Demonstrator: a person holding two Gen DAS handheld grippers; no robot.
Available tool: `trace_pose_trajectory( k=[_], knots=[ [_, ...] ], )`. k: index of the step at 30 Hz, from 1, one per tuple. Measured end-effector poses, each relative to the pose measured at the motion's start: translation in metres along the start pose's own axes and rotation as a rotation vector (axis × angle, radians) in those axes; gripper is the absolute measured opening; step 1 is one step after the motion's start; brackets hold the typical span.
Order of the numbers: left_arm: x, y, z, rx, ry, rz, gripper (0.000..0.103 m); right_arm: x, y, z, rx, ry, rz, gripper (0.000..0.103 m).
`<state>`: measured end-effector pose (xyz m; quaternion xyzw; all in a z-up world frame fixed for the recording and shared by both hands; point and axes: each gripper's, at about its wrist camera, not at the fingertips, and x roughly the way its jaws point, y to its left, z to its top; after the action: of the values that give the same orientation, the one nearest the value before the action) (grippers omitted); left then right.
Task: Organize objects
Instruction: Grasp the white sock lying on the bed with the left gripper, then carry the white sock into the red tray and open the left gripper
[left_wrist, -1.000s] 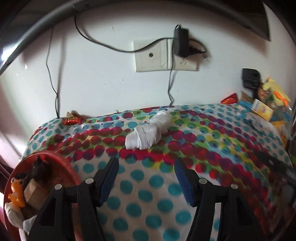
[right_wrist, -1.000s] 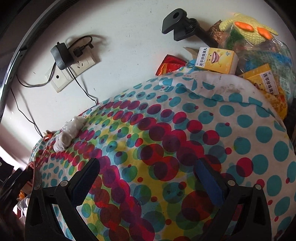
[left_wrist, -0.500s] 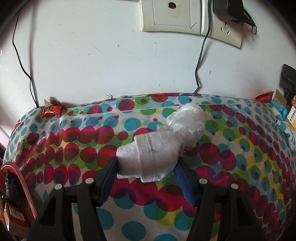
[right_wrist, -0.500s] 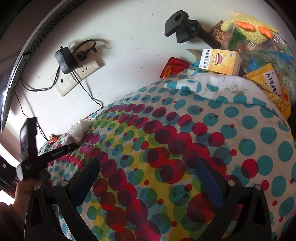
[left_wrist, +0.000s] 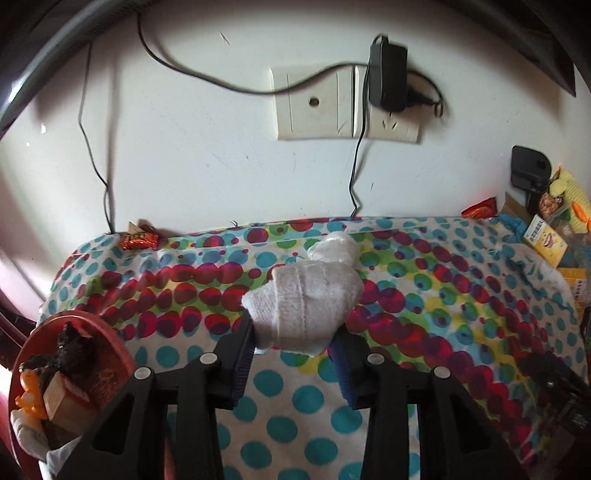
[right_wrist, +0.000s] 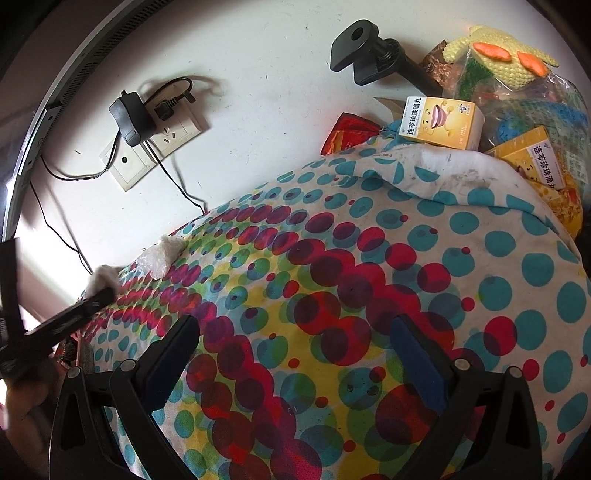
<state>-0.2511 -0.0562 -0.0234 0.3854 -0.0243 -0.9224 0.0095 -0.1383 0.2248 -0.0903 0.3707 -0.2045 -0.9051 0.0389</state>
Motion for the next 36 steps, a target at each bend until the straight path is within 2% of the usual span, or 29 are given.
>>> trace_pose_trajectory(
  k=[5,12,26,32,36],
  knots=[
    [-0.048,0.004,0.004,0.013,-0.049,0.021,0.039,0.002,-0.003,0.0,0.011,0.007,0.004,0.103],
    [-0.097,0.036,0.005,-0.013,-0.089,0.058,0.039,0.002,-0.006,0.0,0.023,0.013,0.01,0.103],
    [-0.134,0.1,-0.018,-0.073,-0.087,0.146,0.039,0.003,-0.004,0.001,0.017,0.02,0.006,0.103],
    [-0.15,0.129,-0.048,-0.12,-0.076,0.121,0.039,0.003,-0.006,0.0,0.018,0.019,0.007,0.103],
    [-0.167,0.165,-0.086,-0.205,-0.059,0.047,0.039,0.003,-0.004,0.001,0.013,0.022,0.006,0.103]
  ],
)
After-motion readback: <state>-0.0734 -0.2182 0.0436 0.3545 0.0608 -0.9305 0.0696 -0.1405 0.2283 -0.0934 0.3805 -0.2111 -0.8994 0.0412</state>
